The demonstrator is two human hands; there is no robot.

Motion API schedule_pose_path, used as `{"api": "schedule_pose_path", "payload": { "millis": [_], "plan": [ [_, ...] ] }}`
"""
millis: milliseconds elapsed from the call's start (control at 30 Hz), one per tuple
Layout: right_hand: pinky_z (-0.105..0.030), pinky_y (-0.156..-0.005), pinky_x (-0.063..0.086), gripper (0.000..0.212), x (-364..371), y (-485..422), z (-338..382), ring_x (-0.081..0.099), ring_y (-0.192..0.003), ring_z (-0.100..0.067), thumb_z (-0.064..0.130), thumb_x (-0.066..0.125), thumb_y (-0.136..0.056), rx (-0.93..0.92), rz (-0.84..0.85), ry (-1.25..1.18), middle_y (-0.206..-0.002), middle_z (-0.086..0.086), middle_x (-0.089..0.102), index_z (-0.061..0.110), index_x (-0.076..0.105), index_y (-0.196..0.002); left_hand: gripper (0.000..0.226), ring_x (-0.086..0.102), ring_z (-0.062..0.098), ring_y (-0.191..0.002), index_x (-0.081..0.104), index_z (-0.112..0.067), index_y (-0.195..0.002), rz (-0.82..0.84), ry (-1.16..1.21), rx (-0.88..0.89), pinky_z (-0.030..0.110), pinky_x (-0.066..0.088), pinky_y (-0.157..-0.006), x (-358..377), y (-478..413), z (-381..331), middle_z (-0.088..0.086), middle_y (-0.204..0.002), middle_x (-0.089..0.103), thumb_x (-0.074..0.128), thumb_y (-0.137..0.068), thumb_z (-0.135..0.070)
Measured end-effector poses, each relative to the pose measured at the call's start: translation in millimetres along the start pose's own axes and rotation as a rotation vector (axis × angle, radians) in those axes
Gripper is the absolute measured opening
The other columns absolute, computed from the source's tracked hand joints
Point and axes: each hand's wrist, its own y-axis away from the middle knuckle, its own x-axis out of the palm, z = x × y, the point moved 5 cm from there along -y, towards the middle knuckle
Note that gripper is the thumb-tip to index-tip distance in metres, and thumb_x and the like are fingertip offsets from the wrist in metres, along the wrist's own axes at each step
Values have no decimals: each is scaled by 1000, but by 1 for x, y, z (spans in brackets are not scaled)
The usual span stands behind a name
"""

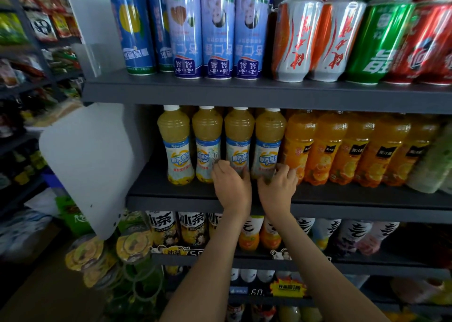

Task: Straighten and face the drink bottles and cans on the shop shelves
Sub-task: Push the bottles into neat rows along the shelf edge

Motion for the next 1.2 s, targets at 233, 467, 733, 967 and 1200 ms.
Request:
{"api": "schedule_pose_path", "payload": {
  "millis": [233, 467, 733, 967, 1200],
  "plan": [
    [-45, -86, 36, 44, -3, -5, -3, 46, -104, -42, 5, 70, -76, -73, -4, -29, -109, -26, 51, -7, 52, -115, 40, 54, 30, -96, 54, 1, -99, -16, 35, 51, 38, 49, -76, -3, -1, 3, 15, -98, 58, 74, -80, -28],
    [-34, -86, 34, 42, -10, -5, -2, 48, -100, -37, 0, 70, -75, -187, -65, -108, -105, -20, 52, -4, 52, -114, 45, 52, 27, -106, 52, 0, -115, 37, 40, 59, 31, 45, -84, -9, 0, 5, 15, -111, 55, 69, -85, -28],
    [-41, -85, 46, 43, -6, 7, 9, 44, -97, -23, -7, 62, -76, -281, -72, -216, -102, -5, 41, 0, 49, -116, 56, 45, 33, -120, 42, 3, -133, -124, -12, -3, 37, 41, -98, -40, -14, 27, 21, -126, 48, 66, -87, -18],
    [-33, -83, 39, 43, 0, 9, 25, 37, -95, -12, -12, 62, -73, -344, -89, -239, -101, -15, 48, -1, 51, -113, 62, 39, 38, -129, 35, 7, -140, -52, -82, -41, 44, 32, -109, -24, -22, 38, 25, -135, 47, 63, -89, -16],
    [-45, -90, 45, 42, 13, 14, 23, 45, -101, -28, -10, 62, -73, -339, -62, -233, -104, -16, 49, 0, 50, -112, 59, 48, 33, -115, 53, 3, -124, -127, -66, -34, 44, 42, -98, -29, -27, 40, 19, -120, 55, 77, -76, -24]
  ]
}}
